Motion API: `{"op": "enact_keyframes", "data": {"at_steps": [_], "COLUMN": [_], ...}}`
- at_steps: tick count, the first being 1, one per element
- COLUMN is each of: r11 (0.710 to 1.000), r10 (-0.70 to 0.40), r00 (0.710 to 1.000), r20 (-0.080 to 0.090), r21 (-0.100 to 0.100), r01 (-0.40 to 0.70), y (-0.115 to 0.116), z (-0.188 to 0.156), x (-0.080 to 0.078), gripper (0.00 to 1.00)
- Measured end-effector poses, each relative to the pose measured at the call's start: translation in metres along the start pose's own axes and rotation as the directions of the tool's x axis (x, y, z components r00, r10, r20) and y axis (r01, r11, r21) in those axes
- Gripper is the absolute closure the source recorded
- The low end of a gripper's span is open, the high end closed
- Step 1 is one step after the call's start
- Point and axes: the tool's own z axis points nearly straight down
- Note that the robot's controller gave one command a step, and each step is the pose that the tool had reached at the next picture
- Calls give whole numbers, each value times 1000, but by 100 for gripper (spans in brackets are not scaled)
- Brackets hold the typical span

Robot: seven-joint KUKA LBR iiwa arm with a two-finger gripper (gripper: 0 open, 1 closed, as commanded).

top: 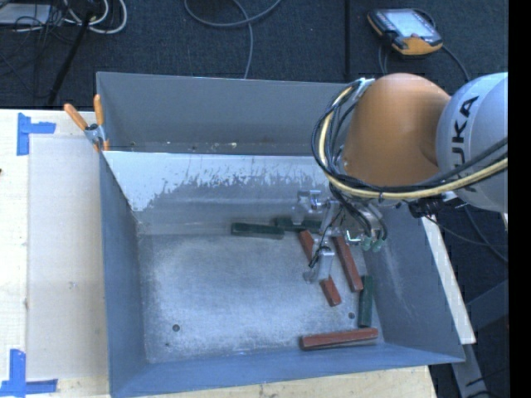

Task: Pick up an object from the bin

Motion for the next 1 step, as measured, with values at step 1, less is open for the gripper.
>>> {"op": "enact_keyframes", "data": {"at_steps": [1], "r11": [1000], "r10": [0], "r00": [1000], "r20": [8], "r21": [0], "r01": [0], "y": [0], "z": [-4], "x": [-1], "gripper": [0]}}
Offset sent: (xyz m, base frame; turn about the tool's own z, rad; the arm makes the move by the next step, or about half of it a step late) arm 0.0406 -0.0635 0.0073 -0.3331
